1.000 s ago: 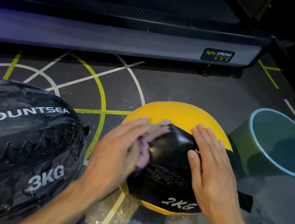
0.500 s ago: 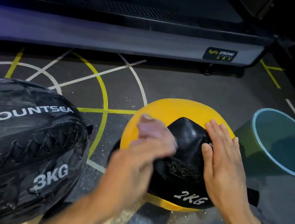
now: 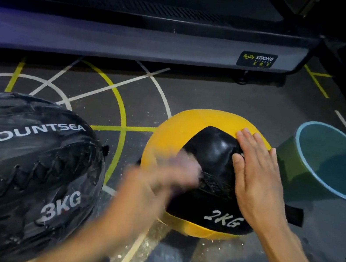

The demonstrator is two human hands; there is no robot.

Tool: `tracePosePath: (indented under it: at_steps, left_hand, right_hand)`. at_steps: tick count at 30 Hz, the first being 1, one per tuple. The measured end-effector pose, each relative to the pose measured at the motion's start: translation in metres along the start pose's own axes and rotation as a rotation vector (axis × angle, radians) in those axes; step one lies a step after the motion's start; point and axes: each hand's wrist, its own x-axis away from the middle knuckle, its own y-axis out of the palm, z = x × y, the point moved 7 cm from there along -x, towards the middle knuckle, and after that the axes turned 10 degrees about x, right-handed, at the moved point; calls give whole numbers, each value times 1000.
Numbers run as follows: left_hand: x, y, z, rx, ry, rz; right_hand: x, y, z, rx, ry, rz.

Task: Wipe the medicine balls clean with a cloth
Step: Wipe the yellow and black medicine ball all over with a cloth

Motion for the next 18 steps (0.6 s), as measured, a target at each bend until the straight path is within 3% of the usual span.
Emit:
tracePosePath:
  at_steps: [1, 2, 4, 7, 9, 11, 13, 16, 18]
  left_hand:
    - [18, 34, -8, 7, -57, -177]
    - [32, 51, -13, -5, -52, -239]
    - [29, 33, -15, 149, -122, -38]
    - [-12, -51, 16, 71, 5, 401]
    - [-35, -96, 44, 2, 155, 525]
    - [-48, -105, 50, -79, 223, 541]
    - [-50, -65, 37, -76, 203, 381]
    - [-17, 31, 21, -76, 210, -8]
    - [-15, 39, 23, -14, 219, -96]
  right_hand:
    - [-3, 0, -1, 2, 2, 1]
    - [-4, 0, -2, 4, 3, 1]
    - [-3, 2, -5, 8, -4, 1]
    - [4, -1, -10, -82, 8, 50]
    - [12, -6, -10, -173, 74, 97]
    - [19, -9, -8, -204, 176, 122]
    - [25, -8, -6, -216, 256, 124]
    - [35, -7, 3, -228, 337, 131]
    - [45, -5, 20, -328, 476, 81]
